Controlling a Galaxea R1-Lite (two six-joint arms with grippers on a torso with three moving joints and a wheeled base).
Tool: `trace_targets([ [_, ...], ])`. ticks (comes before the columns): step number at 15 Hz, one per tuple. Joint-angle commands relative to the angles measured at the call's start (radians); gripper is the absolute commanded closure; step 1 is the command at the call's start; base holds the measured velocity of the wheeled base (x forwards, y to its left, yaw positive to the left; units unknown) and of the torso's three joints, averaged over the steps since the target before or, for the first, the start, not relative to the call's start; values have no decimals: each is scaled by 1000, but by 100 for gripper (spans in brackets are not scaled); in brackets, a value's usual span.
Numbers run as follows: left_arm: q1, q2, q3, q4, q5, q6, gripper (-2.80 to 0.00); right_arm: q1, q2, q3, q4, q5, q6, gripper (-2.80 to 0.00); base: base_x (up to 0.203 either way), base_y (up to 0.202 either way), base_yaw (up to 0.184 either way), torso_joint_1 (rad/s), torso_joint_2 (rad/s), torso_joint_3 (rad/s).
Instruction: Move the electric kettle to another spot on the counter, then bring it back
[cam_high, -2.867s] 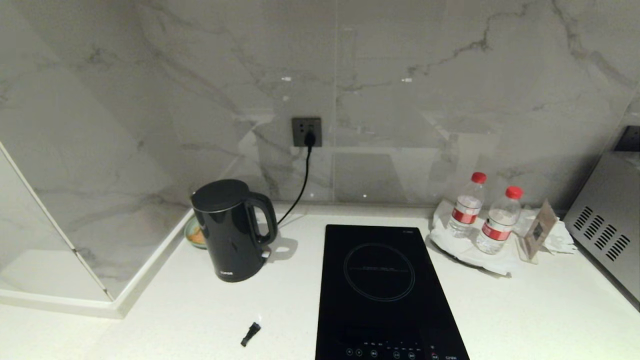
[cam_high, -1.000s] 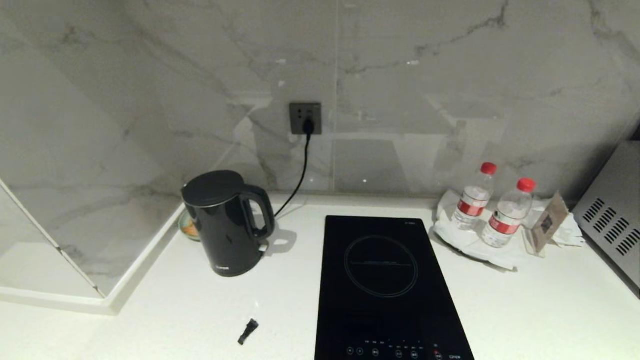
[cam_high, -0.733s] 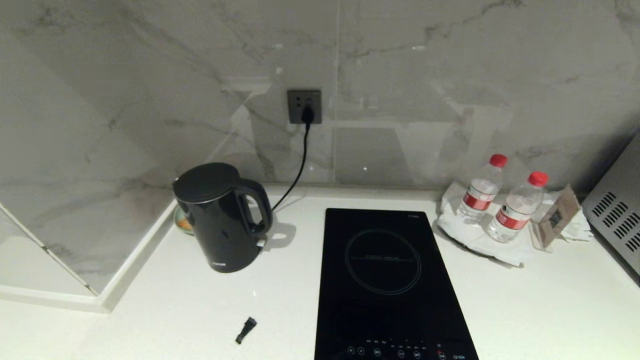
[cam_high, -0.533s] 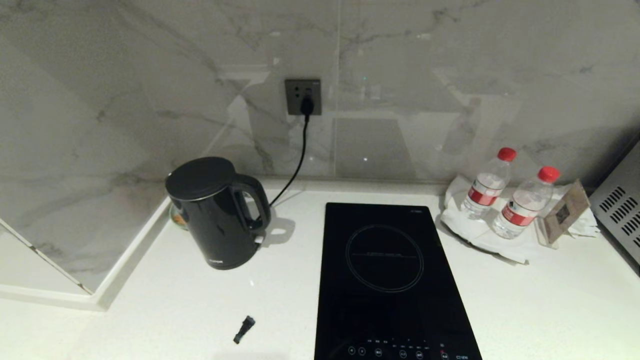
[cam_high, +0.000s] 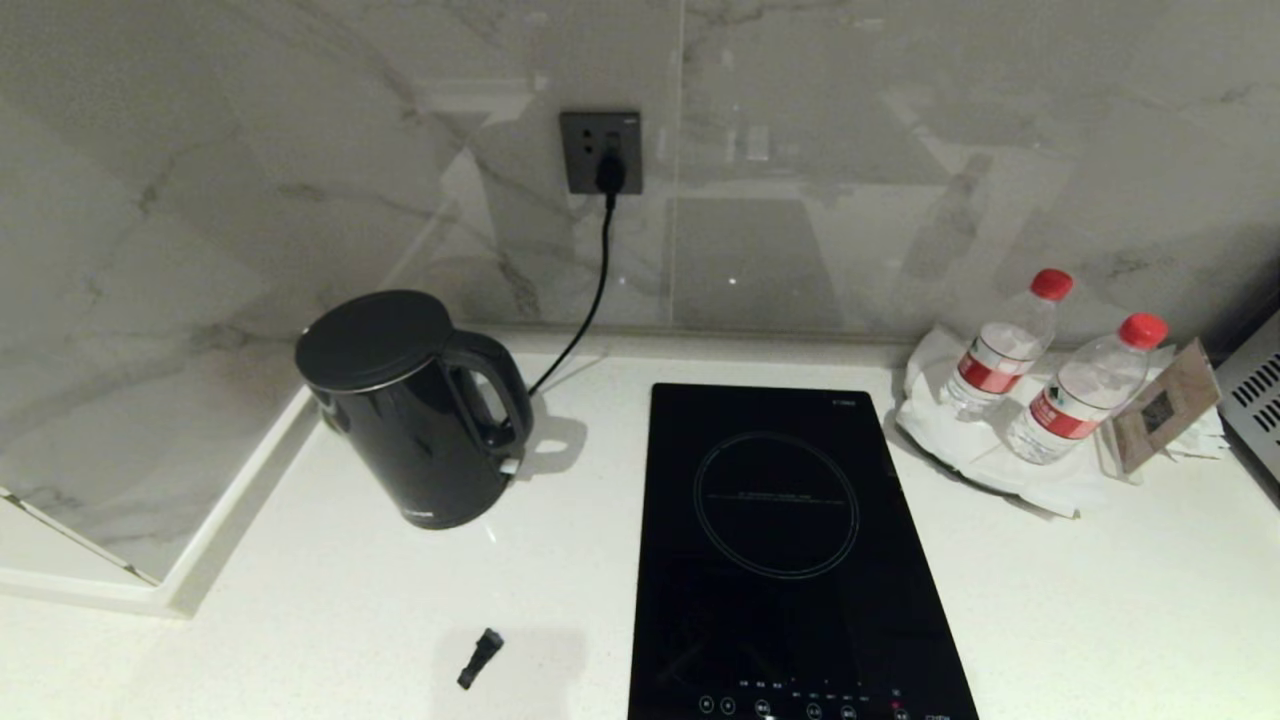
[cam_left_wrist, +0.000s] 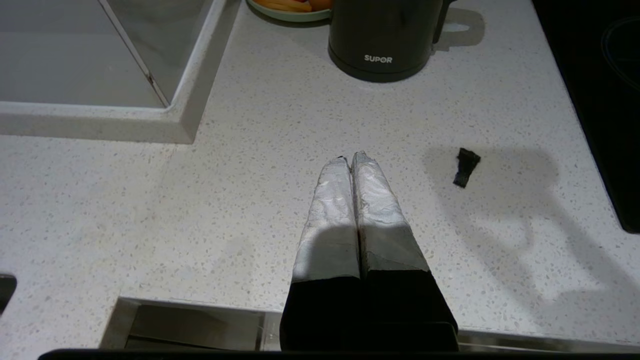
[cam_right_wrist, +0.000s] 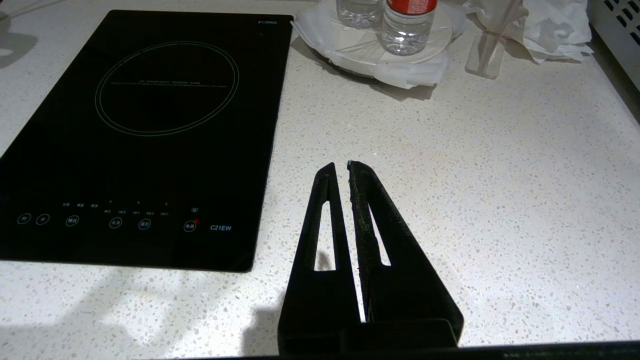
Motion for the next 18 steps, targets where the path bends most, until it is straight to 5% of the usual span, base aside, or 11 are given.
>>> trace_targets([
  [1,-1,3,1,0,1,-3,0,0,0,0,1,0,0,0,0,0,0,0,0,0],
  [7,0,2,-17,2,13,3,0,0,0,0,1,-1,1,0,0,0,0,0,0,0],
  [11,-3,217,-196,-8,-36,-1,0,0,0,0,1,-1,3,0,0,0,0,0,0,0],
  [18,-52,831,-333,-418,-144,1,0,0,0,0,1,2,-5,0,0,0,0,0,0,0],
])
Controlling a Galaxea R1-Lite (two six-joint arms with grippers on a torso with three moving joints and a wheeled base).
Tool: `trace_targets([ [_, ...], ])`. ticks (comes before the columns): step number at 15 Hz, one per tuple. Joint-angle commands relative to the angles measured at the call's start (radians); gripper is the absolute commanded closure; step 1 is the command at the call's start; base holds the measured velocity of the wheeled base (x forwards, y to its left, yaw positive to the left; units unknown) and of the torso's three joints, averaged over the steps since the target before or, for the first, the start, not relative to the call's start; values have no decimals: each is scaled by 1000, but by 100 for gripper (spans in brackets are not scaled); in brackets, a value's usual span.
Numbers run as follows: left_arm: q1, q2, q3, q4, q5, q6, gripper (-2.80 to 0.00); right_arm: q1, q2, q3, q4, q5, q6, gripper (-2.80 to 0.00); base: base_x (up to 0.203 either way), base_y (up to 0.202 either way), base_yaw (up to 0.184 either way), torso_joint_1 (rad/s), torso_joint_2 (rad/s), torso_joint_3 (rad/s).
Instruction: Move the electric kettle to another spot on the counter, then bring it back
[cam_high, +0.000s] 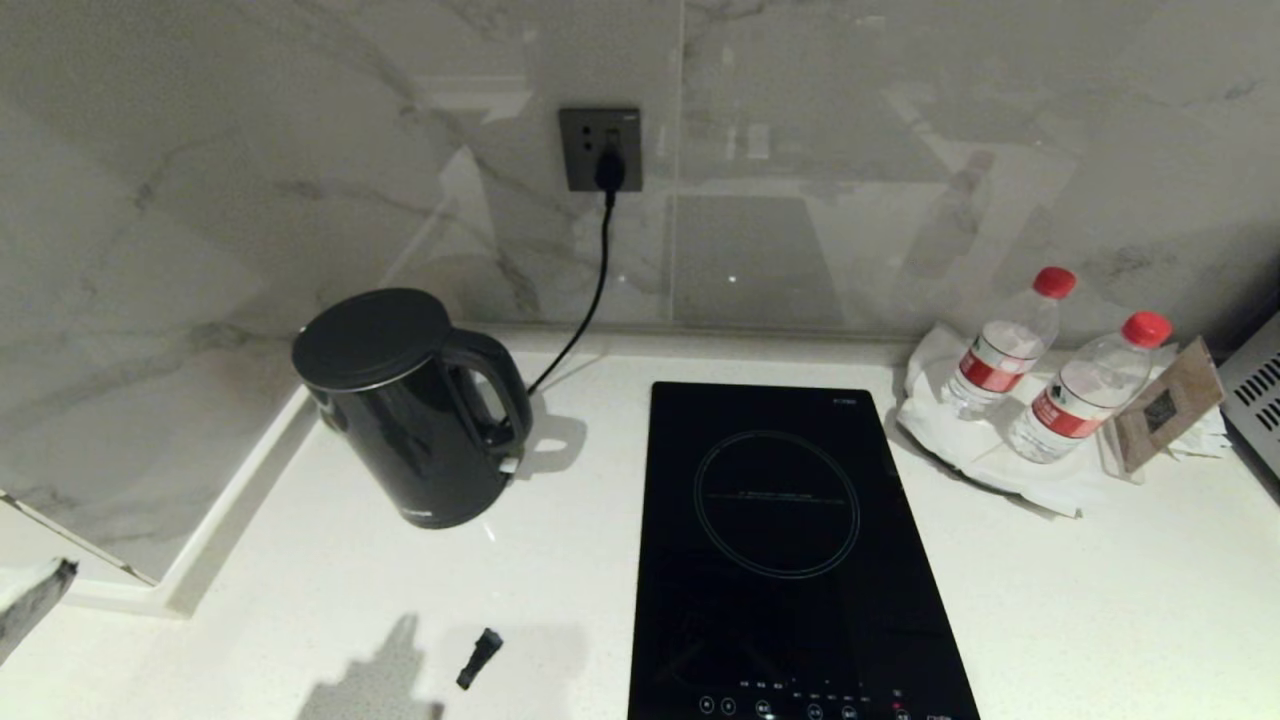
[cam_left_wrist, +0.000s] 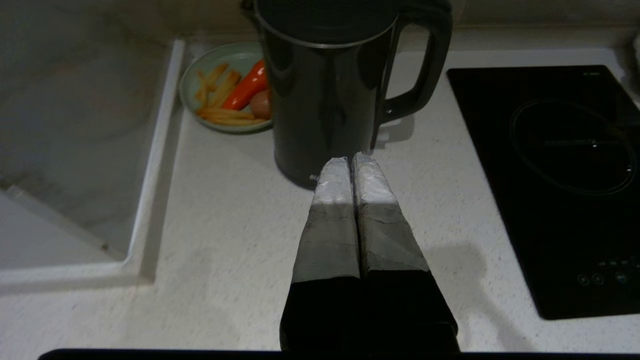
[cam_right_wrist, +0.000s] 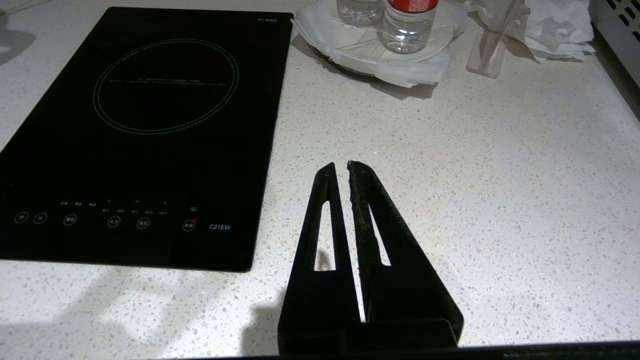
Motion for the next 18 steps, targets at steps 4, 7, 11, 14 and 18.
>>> trace_targets([
  [4,-250,516,-31,-357,87,-11,0,0,0,0,0,2,-1,0,0,0,0,0,0,0],
  [7,-413,708,-23,-551,221,-27,0,0,0,0,0,2,-1,0,0,0,0,0,0,0],
  [11,-532,765,18,-632,257,-33,0,0,0,0,-1,2,-1,0,0,0,0,0,0,0],
  [14,-591,838,31,-635,276,-56,0,0,0,0,-1,2,-1,0,0,0,0,0,0,0],
  [18,-678,960,19,-669,325,-94,0,0,0,0,-1,2,-1,0,0,0,0,0,0,0],
])
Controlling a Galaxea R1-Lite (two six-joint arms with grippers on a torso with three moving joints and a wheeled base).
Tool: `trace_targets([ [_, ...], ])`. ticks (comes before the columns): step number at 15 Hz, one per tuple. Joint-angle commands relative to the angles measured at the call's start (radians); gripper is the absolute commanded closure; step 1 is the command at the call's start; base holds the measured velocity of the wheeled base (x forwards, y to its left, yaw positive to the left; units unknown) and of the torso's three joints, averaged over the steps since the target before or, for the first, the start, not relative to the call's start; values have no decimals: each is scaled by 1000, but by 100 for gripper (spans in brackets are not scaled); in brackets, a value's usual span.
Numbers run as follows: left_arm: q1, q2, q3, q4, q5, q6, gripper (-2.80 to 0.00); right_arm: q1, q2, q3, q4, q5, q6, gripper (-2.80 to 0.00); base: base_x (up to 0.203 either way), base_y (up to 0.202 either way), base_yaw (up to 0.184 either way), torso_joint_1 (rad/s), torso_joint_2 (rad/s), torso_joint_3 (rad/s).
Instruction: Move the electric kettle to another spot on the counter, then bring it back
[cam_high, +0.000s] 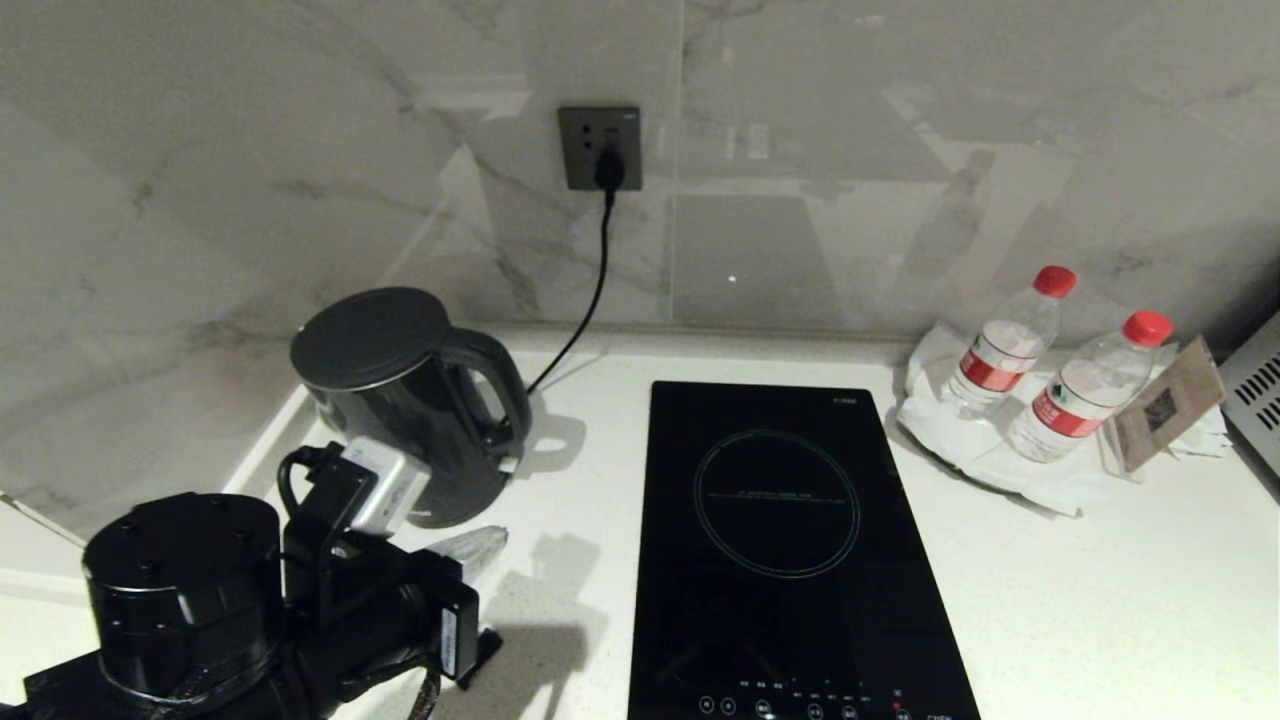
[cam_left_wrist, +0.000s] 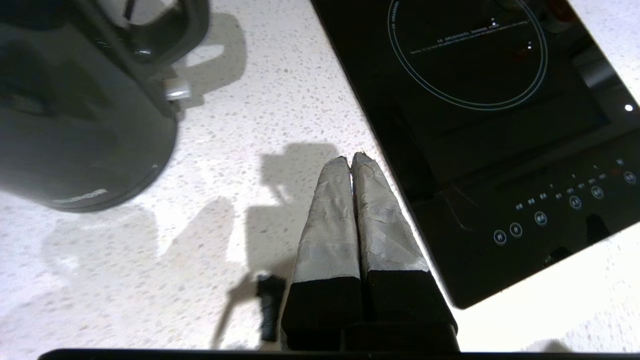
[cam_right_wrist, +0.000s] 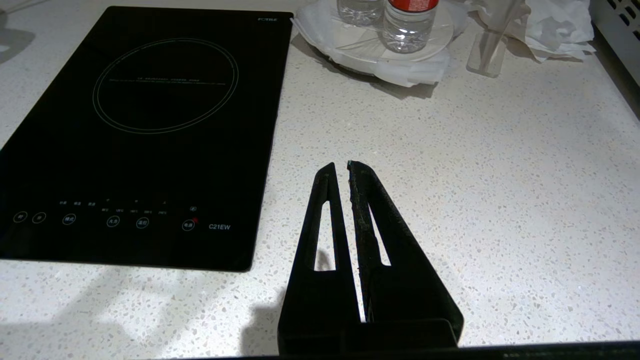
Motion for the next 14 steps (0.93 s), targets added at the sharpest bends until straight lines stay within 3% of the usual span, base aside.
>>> trace_targets([
  [1,-34,140,-21,-71,48,-6,0,0,0,0,-1,1,-1,0,0,0,0,0,0,0],
  [5,-71,369,-87,-319,145,-2,0,0,0,0,-1,-1,4,0,0,0,0,0,0,0],
  [12,-75,521,-154,-351,213,-5,0,0,0,0,-1,1,1,0,0,0,0,0,0,0],
  [14,-62,582,-204,-403,270,-5,0,0,0,0,-1,1,1,0,0,0,0,0,0,0],
])
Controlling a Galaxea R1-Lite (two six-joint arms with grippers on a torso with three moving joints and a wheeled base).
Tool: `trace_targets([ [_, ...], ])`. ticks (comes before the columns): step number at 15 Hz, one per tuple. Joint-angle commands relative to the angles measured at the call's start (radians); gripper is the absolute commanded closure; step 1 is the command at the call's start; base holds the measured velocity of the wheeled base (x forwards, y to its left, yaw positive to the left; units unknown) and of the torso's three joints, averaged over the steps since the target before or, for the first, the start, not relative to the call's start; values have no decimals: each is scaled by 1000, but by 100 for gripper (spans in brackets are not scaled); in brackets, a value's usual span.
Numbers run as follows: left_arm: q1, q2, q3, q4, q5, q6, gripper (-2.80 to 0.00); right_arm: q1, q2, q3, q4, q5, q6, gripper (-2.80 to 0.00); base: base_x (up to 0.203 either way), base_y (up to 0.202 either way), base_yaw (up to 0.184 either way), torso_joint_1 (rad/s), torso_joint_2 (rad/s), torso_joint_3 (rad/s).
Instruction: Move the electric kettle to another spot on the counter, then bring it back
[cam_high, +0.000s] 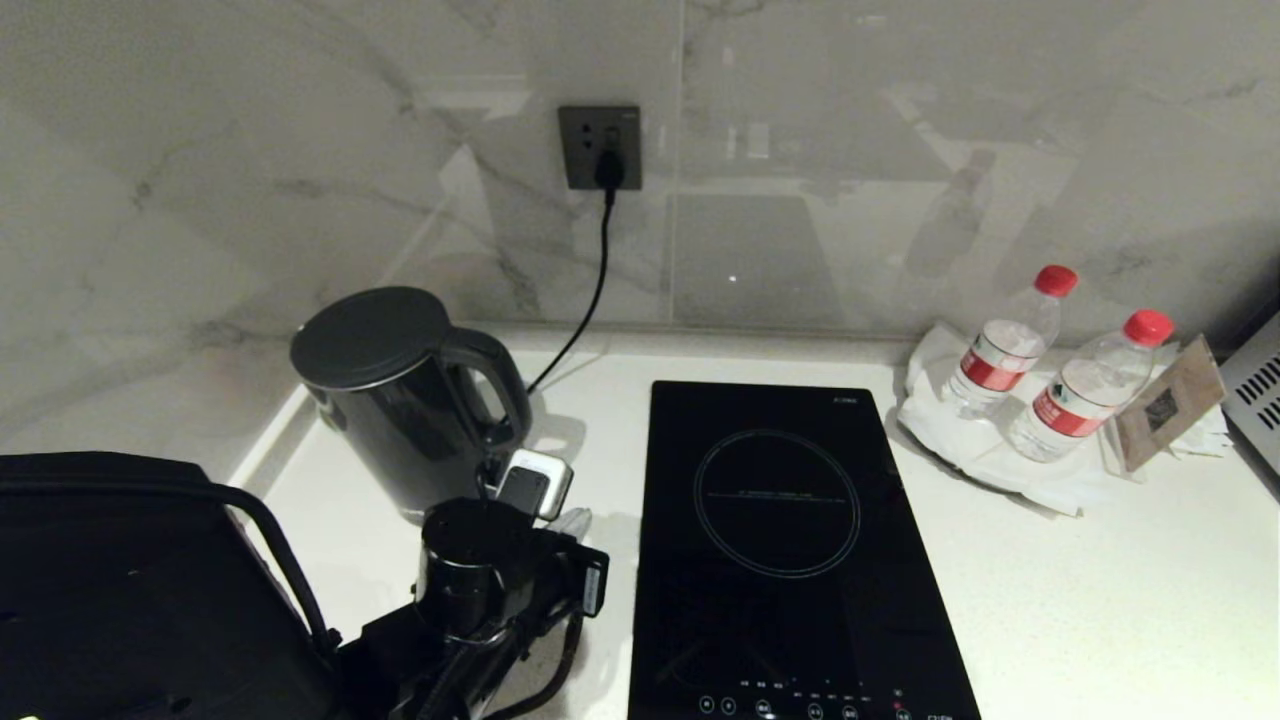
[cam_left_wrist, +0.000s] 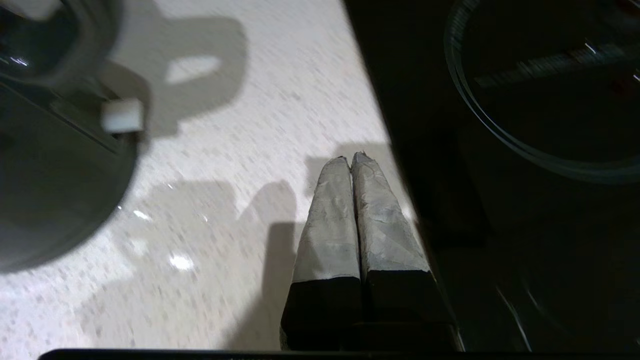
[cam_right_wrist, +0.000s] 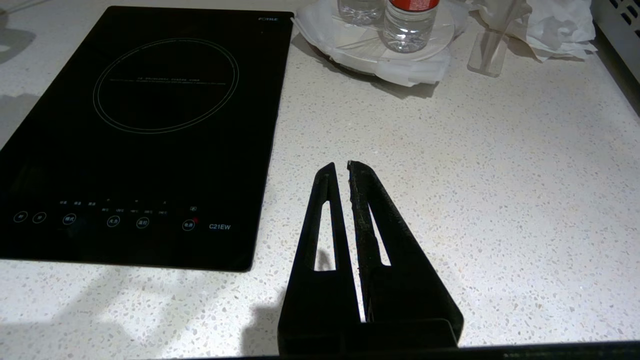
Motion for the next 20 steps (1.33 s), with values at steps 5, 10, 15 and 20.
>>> trace_targets([
  [5,32,119,-102,-83,58,8,0,0,0,0,0,1,-1,0,0,0,0,0,0,0],
  [10,47,143,-114,-83,58,8,-225,0,0,0,0,1,1,0,0,0,0,0,0,0],
  [15,91,188,-175,-85,57,23,-280,0,0,0,0,1,0,0,0,0,0,0,0,0],
  [20,122,204,-205,-87,58,43,-280,0,0,0,0,1,1,0,0,0,0,0,0,0],
])
